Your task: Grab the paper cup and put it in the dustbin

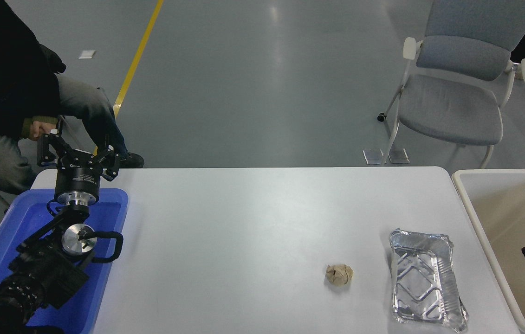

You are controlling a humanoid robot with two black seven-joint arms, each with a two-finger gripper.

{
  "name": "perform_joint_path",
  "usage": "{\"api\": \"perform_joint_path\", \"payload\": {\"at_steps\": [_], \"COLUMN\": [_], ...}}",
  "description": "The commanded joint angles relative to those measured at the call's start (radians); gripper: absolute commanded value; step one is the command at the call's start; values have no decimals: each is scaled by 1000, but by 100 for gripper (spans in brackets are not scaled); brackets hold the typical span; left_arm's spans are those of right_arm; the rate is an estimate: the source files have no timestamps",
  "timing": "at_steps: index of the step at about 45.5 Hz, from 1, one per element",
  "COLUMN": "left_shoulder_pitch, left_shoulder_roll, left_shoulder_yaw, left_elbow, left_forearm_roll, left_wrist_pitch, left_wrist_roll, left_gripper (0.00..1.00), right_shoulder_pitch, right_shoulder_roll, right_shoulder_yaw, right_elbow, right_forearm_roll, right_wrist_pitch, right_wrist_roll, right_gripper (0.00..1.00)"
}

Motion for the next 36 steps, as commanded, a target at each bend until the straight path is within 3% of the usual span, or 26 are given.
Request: {"api": "perform_joint_path", "payload": {"at_steps": [1, 15, 16, 17, 18, 19, 20, 36], "left_shoulder_pitch": [0, 2, 0, 0, 0, 0, 0, 0], "left_shoulder_roll": [0, 0, 0, 0, 0, 0, 0, 0], "left_shoulder_yaw": [0, 0, 0, 0, 0, 0, 0, 0], "left_elbow": [0, 0, 0, 0, 0, 0, 0, 0], "left_forearm_roll": [0, 0, 0, 0, 0, 0, 0, 2], "left_wrist_pitch": [0, 0, 0, 0, 0, 0, 0, 0], "left_wrist_roll": [0, 0, 0, 0, 0, 0, 0, 0], "left_gripper": [99, 99, 99, 99, 99, 99, 99, 99], "right_shoulder_pitch": [-56, -58, -58, -58, -58, -58, -58, -18], "right_shoulder_roll": [37, 34, 34, 35, 34, 32, 31, 23], "right_shoulder_yaw": [60, 72, 72, 72, 71, 71, 71, 55], "right_elbow": [-115, -116, -116, -118, -116, -116, -116, -111], "right_forearm_roll": [4, 4, 4, 4, 4, 4, 4, -10], "right_wrist_pitch": [177, 176, 173, 171, 181, 173, 182, 188], "right_wrist_roll": [-15, -15, -15, -15, -14, -12, -12, -9], "right_gripper": [0, 0, 7, 22, 51, 90, 100, 100]}}
